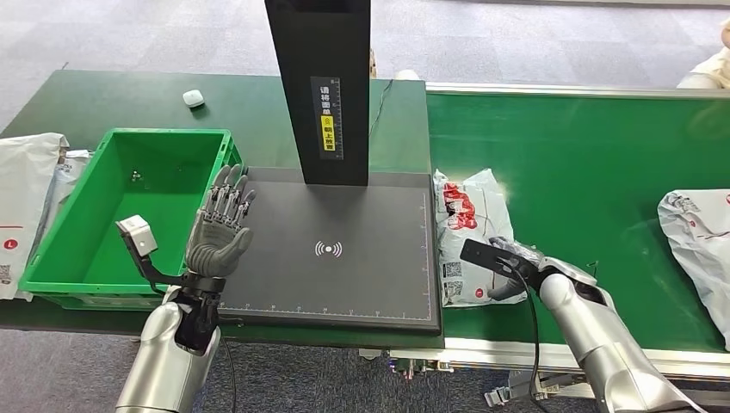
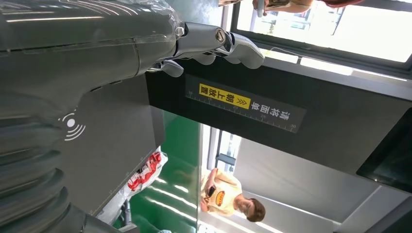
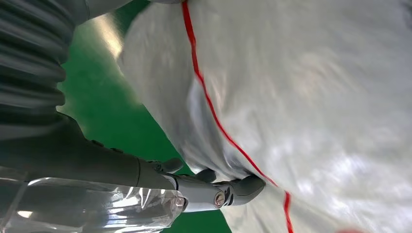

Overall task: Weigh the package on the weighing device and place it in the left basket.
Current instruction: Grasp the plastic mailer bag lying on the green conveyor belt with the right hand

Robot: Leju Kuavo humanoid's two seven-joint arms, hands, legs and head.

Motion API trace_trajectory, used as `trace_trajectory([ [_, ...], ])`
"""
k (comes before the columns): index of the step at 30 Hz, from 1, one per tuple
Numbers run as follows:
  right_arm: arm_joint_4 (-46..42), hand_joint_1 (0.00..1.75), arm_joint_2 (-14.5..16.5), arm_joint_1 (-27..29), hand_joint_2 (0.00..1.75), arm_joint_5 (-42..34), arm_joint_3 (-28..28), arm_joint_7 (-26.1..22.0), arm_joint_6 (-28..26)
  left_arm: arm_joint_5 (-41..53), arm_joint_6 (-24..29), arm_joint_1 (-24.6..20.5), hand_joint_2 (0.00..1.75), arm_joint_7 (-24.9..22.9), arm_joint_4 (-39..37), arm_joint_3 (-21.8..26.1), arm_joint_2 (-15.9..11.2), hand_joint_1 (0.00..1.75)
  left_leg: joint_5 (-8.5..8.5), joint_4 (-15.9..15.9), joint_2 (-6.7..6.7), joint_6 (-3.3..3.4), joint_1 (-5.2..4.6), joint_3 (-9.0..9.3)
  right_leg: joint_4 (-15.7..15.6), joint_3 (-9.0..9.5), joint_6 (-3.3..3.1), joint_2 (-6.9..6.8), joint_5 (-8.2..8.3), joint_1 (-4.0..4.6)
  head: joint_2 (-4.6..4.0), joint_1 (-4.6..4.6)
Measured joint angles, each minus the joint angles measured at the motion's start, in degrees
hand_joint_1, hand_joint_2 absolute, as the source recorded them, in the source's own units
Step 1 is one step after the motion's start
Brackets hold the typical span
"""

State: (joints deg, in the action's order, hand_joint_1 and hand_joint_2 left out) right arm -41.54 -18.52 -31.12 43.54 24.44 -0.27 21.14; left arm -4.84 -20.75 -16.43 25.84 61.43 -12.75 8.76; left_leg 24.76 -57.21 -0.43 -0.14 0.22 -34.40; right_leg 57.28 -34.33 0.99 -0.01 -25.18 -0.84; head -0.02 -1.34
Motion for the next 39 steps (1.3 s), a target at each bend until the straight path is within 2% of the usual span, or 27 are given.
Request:
trace_trajectory([
  [3,-1.4,0.03,-2.0,1.6,1.75,0.0,3.0,-0.1,0.3,0.0,0.0,-0.1,1.75,0.1,0.0,0.0,-0.1,0.0,0.01,0.0,0.01,0.02,0.0,0.01,0.0,0.0,0.0,0.01,0.0,0.0,0.0,0.0],
  [7,-2.2,1.64,-3.5,2.3,1.75,0.0,5.2,-0.1,0.3,0.0,0.0,-0.2,1.75,0.1,0.0,0.0,-0.1,0.0,0.01,0.0,0.03,0.02,0.0,0.02,0.0,0.01,0.0,0.02,0.0,0.0,0.0,-0.01],
  [25,-3.5,1.64,-4.4,2.2,1.75,0.0,7.8,-0.2,0.3,-0.1,0.0,-0.2,1.75,0.7,-0.1,0.0,-0.3,0.0,0.03,0.0,0.0,0.04,0.0,0.03,0.0,0.03,0.05,-0.02,-0.03,-0.03,0.0,0.01],
  [29,-3.5,1.75,-4.5,2.3,1.75,0.0,8.1,-0.2,0.3,-0.1,0.0,-0.2,1.75,0.7,-0.1,0.0,-0.4,0.0,0.03,0.0,0.0,0.05,0.0,0.03,0.0,0.03,0.06,-0.01,-0.04,-0.04,0.0,0.01],
  [33,-3.5,1.75,-4.5,2.3,1.75,0.0,8.4,-0.2,0.2,-0.3,0.1,-0.2,1.75,0.8,-0.1,0.0,-0.5,0.0,0.03,0.0,0.0,0.05,0.0,0.02,0.0,0.04,0.06,-0.01,-0.04,-0.05,0.0,-0.01],
  [39,-3.6,1.75,-4.4,2.3,1.75,-1.0,9.1,-0.3,-2.6,-0.5,0.6,0.3,1.75,0.9,0.0,0.0,-0.7,0.0,0.03,0.0,0.0,0.06,0.0,-0.01,0.0,0.04,0.06,-0.01,-0.04,-0.05,0.0,0.01],
])
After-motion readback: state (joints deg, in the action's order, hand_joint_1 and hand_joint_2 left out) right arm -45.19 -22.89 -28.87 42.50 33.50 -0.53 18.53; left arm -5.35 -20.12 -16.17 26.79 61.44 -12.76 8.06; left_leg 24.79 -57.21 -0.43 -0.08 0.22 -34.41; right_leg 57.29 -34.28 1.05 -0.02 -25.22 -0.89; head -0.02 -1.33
